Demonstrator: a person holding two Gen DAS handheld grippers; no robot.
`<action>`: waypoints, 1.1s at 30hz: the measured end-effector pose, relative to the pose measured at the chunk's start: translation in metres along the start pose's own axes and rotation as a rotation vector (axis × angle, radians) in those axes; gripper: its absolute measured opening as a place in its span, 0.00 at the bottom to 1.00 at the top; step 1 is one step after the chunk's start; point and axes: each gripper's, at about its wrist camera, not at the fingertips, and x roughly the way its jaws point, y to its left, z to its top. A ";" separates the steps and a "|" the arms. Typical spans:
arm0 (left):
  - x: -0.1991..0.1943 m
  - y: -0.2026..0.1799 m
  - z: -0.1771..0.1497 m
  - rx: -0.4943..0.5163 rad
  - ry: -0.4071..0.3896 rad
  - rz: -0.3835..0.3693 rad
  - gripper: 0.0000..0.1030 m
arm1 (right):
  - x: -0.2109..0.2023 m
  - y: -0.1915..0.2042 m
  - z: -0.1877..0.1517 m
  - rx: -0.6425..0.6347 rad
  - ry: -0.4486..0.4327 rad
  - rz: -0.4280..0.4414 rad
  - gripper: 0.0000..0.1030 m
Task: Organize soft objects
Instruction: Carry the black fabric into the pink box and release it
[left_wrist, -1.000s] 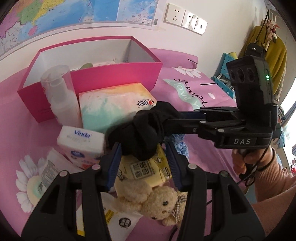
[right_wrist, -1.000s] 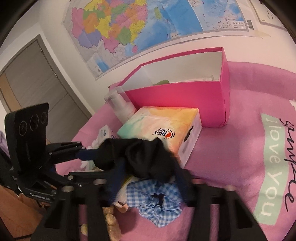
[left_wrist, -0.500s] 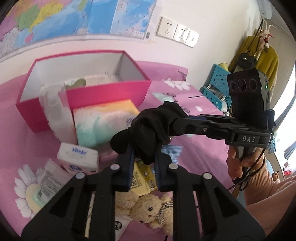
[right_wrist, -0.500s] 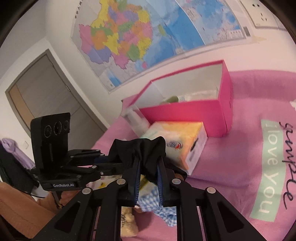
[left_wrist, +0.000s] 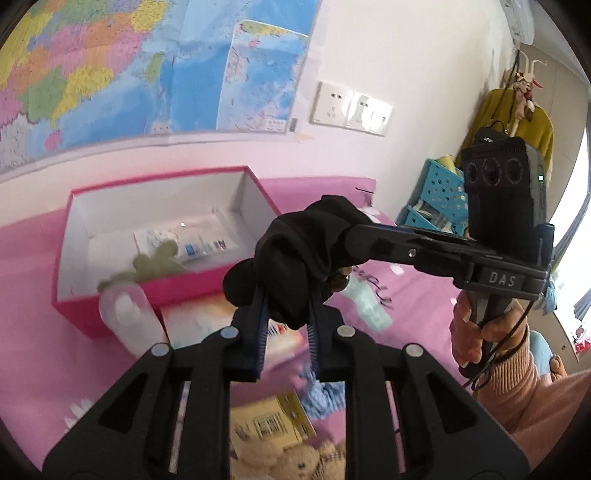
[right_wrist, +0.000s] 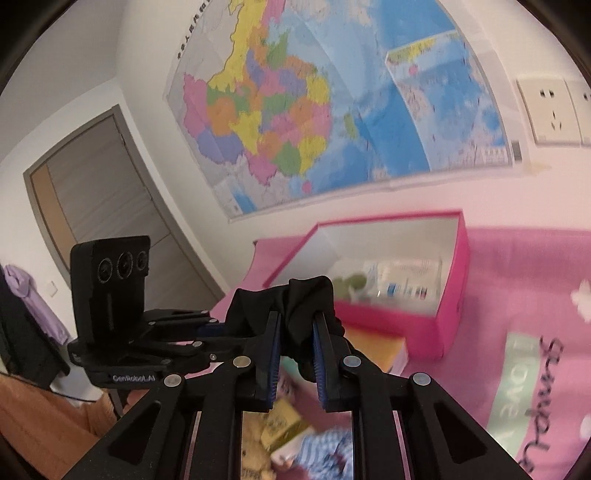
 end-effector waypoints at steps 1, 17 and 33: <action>0.002 0.002 0.005 -0.006 0.001 0.007 0.20 | 0.002 -0.002 0.007 -0.001 -0.006 -0.002 0.15; 0.072 0.043 0.053 -0.097 0.123 0.091 0.20 | 0.055 -0.044 0.060 0.064 0.005 -0.111 0.15; 0.037 0.054 0.022 -0.090 0.053 0.171 0.47 | 0.057 -0.049 0.045 0.066 0.028 -0.247 0.51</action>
